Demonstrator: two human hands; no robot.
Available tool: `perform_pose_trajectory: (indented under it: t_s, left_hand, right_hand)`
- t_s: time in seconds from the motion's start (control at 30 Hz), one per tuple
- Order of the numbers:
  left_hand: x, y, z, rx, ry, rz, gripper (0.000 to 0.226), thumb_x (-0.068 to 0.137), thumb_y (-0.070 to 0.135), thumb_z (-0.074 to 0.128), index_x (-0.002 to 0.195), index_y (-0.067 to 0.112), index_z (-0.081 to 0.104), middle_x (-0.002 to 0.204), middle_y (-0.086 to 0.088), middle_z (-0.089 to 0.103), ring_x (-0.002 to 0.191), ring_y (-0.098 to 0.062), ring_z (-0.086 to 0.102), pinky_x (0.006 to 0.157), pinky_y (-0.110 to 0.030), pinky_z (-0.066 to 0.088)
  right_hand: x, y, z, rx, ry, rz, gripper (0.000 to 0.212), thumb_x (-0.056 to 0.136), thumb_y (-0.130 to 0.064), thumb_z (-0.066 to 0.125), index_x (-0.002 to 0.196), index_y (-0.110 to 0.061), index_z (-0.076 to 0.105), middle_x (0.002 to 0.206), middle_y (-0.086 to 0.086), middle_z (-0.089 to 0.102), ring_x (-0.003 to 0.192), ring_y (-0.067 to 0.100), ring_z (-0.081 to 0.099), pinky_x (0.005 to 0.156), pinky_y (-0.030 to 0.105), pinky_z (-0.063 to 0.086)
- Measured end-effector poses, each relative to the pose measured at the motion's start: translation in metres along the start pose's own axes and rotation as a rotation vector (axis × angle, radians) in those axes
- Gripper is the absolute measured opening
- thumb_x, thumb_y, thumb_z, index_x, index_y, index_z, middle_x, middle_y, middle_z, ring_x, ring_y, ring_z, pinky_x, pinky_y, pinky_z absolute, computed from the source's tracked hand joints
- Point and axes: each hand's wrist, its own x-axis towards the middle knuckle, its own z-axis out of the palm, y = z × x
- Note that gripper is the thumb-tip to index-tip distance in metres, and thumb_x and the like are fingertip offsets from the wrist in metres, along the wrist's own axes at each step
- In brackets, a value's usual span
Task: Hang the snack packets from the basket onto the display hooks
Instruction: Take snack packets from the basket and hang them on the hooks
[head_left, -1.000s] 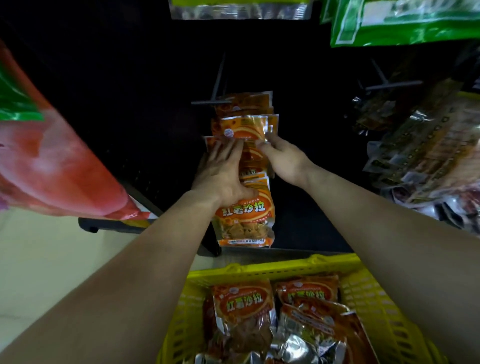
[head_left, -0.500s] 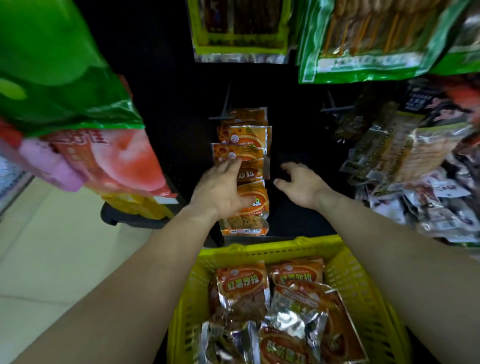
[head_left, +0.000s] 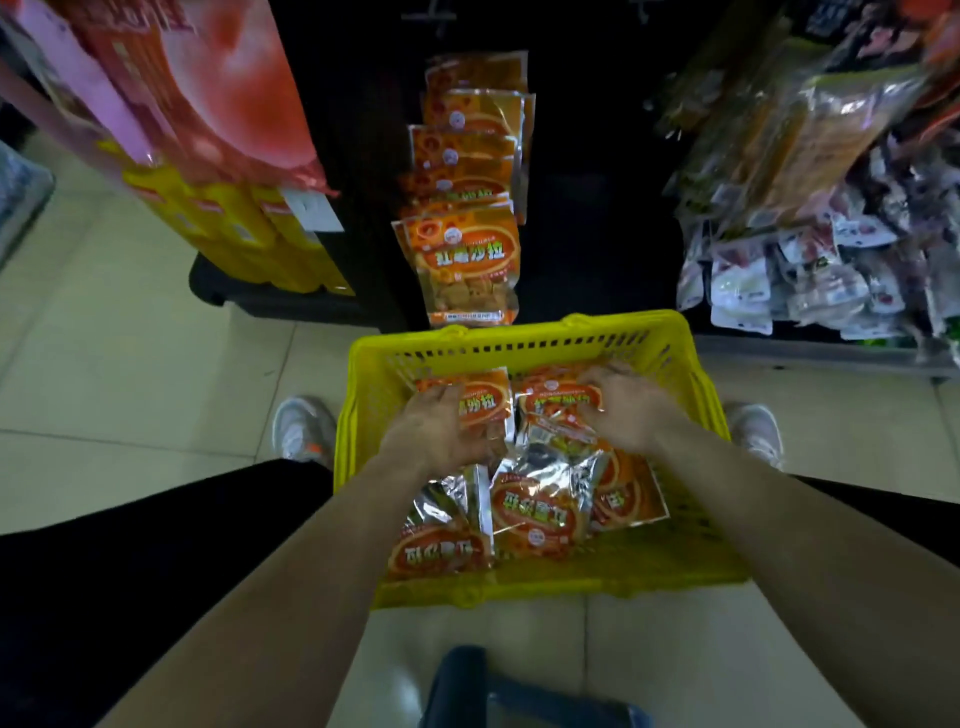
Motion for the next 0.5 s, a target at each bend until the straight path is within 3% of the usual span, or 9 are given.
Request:
perform_pose_trajectory:
  t_s: [0.1,0.2,0.33,0.4,0.5]
  left_hand:
    - [0.016,-0.015,0.023,-0.008,-0.061,-0.07,0.102,0.077,0.072,0.064,0.156,0.024,0.021,0.158,-0.006,0.033,0.141,-0.032,0.036,0.114,-0.049,0.035]
    - [0.035,-0.027,0.032,-0.113,-0.093,-0.189,0.116,0.065,0.081,0.067,0.155,0.024,0.021,0.156,-0.009,0.035,0.138,-0.036,0.039,0.114,-0.05,0.035]
    - [0.054,-0.043,0.047,-0.242,-0.103,-0.248,0.107,0.071,0.071,0.07,0.152,0.019,0.025,0.148,-0.016,0.043,0.127,-0.04,0.05,0.106,-0.053,0.043]
    - [0.06,-0.048,0.054,-0.304,-0.12,-0.254,0.1,0.077,0.067,0.069,0.152,0.018,0.024,0.146,-0.017,0.046,0.123,-0.04,0.054,0.101,-0.054,0.047]
    - [0.067,-0.053,0.064,-0.325,-0.135,-0.26,0.094,0.081,0.057,0.072,0.151,0.016,0.025,0.146,-0.015,0.047,0.128,-0.037,0.051,0.104,-0.051,0.045]
  right_hand:
    - [0.009,0.008,0.033,0.03,-0.067,0.021,0.049,0.095,-0.041,0.056,0.139,-0.021,0.049,0.136,0.012,0.053,0.113,0.031,0.059,0.093,0.039,0.049]
    - [0.03,0.003,0.06,0.038,-0.098,0.025,0.054,0.094,-0.041,0.058,0.142,-0.021,0.045,0.13,0.015,0.06,0.107,0.032,0.062,0.088,0.039,0.052]
    - [0.063,-0.027,0.089,0.148,-0.111,0.026,0.044,0.093,-0.044,0.055,0.133,-0.026,0.049,0.118,0.01,0.067,0.093,0.027,0.065,0.076,0.035,0.052]
    - [0.078,-0.044,0.102,0.243,-0.1,0.024,0.046,0.091,-0.043,0.056,0.133,-0.028,0.045,0.118,0.008,0.067,0.098,0.028,0.064,0.081,0.039,0.052]
    - [0.095,-0.056,0.12,0.304,-0.07,0.057,0.065,0.089,-0.041,0.063,0.143,-0.023,0.031,0.123,0.01,0.064,0.109,0.034,0.062,0.093,0.048,0.051]
